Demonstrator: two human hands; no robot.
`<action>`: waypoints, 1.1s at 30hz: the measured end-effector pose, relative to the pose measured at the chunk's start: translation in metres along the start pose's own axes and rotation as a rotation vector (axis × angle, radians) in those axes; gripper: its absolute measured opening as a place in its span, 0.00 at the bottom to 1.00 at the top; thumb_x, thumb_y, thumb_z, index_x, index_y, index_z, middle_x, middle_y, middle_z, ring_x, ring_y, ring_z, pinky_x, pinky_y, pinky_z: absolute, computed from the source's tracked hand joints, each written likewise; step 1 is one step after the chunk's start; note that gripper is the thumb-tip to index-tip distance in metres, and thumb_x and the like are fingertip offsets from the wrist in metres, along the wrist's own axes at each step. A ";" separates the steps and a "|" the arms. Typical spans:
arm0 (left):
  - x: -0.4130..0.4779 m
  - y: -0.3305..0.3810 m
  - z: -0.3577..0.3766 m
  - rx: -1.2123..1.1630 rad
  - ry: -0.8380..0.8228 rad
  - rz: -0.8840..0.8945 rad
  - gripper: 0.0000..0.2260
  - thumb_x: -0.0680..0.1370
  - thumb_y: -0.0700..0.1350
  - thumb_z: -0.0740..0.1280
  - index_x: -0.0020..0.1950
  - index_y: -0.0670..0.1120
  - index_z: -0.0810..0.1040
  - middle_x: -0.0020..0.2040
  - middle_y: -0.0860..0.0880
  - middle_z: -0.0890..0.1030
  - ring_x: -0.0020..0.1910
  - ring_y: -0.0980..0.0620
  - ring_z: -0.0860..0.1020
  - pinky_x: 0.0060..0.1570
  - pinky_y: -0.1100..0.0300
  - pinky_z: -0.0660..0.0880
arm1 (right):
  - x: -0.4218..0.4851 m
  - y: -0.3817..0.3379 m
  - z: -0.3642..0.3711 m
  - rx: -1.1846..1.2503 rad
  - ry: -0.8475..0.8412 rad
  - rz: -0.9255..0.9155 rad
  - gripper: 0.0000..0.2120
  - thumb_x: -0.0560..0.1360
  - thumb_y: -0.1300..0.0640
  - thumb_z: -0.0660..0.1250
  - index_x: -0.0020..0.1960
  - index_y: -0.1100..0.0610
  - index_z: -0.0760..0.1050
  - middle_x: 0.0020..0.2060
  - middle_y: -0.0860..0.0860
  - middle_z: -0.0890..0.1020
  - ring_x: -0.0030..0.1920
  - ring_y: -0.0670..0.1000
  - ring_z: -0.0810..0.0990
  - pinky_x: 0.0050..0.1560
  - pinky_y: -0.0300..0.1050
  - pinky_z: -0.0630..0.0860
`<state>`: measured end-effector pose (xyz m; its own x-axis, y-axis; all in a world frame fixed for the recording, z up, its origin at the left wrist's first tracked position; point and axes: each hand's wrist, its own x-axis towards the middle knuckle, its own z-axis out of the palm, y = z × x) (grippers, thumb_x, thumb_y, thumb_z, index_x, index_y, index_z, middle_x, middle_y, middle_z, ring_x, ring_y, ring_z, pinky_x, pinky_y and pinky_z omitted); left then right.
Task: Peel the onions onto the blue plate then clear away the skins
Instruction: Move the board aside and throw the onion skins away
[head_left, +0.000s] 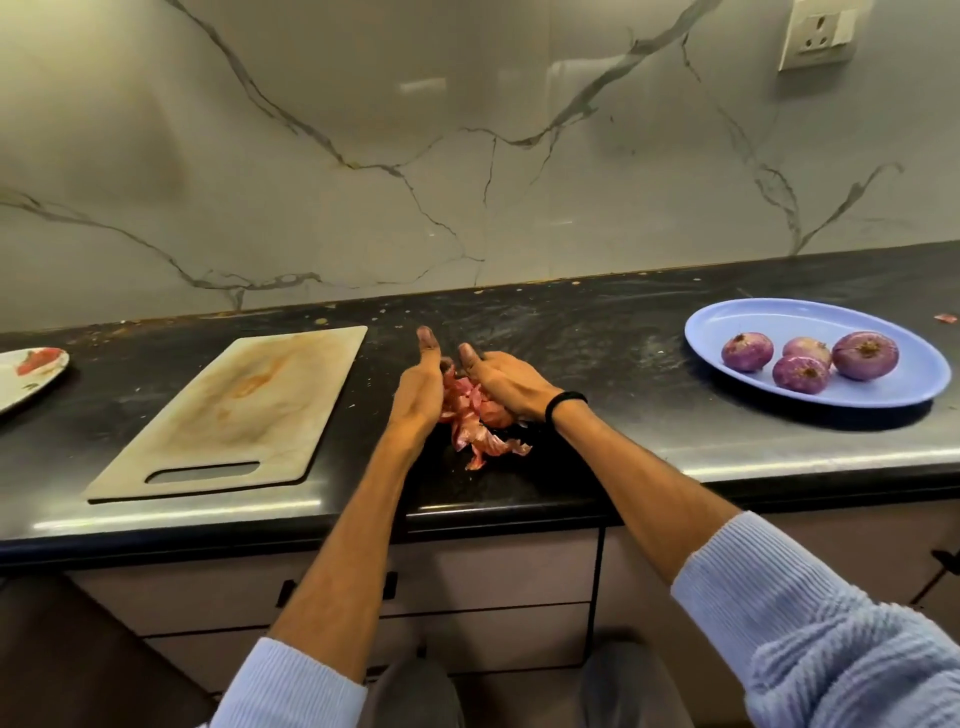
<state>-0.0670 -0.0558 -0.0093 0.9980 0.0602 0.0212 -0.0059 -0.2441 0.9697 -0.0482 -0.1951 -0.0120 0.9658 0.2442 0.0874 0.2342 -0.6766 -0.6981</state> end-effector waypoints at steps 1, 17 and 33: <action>-0.004 -0.002 0.004 0.029 0.035 -0.003 0.42 0.76 0.74 0.41 0.65 0.47 0.79 0.61 0.42 0.81 0.58 0.46 0.79 0.66 0.44 0.73 | -0.002 0.001 0.002 0.013 0.021 0.013 0.39 0.81 0.34 0.41 0.45 0.62 0.80 0.50 0.57 0.82 0.53 0.58 0.79 0.56 0.54 0.72; -0.022 -0.016 0.017 -0.947 0.212 -0.220 0.30 0.83 0.60 0.49 0.59 0.40 0.83 0.52 0.40 0.85 0.53 0.43 0.84 0.54 0.51 0.79 | -0.005 -0.041 0.067 0.967 0.472 0.446 0.27 0.72 0.34 0.57 0.45 0.54 0.84 0.45 0.53 0.85 0.48 0.56 0.83 0.57 0.59 0.78; -0.085 -0.001 -0.069 -1.292 0.248 0.000 0.28 0.84 0.56 0.49 0.57 0.37 0.80 0.52 0.39 0.83 0.52 0.41 0.81 0.54 0.51 0.78 | -0.040 -0.130 0.113 1.521 0.338 0.336 0.20 0.69 0.51 0.66 0.53 0.64 0.83 0.49 0.61 0.85 0.49 0.60 0.84 0.48 0.52 0.81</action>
<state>-0.1558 0.0062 0.0051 0.9606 0.2691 -0.0697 -0.2000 0.8434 0.4987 -0.1299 -0.0384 -0.0044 0.9759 -0.0654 -0.2082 -0.1095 0.6783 -0.7265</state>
